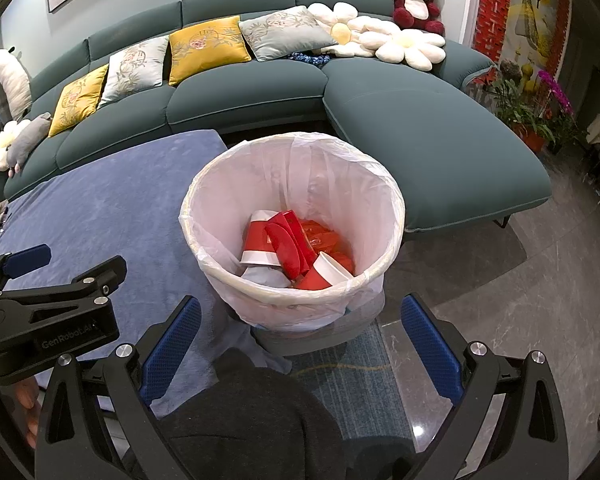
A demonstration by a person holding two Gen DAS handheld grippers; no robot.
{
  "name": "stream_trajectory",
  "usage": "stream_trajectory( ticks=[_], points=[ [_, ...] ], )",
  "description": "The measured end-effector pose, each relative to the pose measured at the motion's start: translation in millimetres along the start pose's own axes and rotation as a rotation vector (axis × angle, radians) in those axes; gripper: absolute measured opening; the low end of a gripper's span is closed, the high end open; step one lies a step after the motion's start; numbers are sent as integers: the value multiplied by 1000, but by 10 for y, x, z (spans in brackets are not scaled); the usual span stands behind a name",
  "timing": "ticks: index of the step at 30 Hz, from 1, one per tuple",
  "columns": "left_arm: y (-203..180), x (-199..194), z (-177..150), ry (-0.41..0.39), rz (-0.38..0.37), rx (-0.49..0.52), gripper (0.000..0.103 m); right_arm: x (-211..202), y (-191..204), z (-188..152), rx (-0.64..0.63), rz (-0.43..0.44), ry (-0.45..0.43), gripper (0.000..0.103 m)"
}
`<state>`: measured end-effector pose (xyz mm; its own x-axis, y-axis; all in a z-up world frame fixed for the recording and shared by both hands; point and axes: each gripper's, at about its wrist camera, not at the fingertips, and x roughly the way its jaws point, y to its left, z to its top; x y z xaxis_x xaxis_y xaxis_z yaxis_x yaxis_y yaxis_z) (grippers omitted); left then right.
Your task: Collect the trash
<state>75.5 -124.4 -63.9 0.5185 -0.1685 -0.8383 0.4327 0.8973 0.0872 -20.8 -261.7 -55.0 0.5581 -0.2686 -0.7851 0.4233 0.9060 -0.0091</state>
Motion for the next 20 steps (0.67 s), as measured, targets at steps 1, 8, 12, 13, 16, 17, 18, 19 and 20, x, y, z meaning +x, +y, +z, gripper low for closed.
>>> stream_trajectory(
  ticks=[1,8,12,13,16,17,18,19,20],
  points=[
    [1,0,0,0,-1,1,94,3,4,4,-1,0,0,96],
    [-2,2,-3,0,-6,8,94,3,5,4,-1,0,-1,96],
    [-5,1,-7,-1,-6,9,94,0,-5,8,3,-4,-2,96],
    [-5,-1,-8,-2,-6,10,94,-5,-8,12,5,-6,-2,96],
    [-5,-1,-14,-1,-8,5,94,-10,-21,19,10,-8,-1,96],
    [-7,-2,-11,-1,-9,5,94,-11,-32,18,11,-10,-1,96],
    [-6,-2,-12,0,-9,4,94,-9,-35,21,13,-11,0,96],
    [-6,-1,-13,3,-10,4,94,-12,-46,21,14,-10,1,96],
    [-3,5,-18,5,-12,5,94,-16,-56,19,16,-11,2,96]
  ],
)
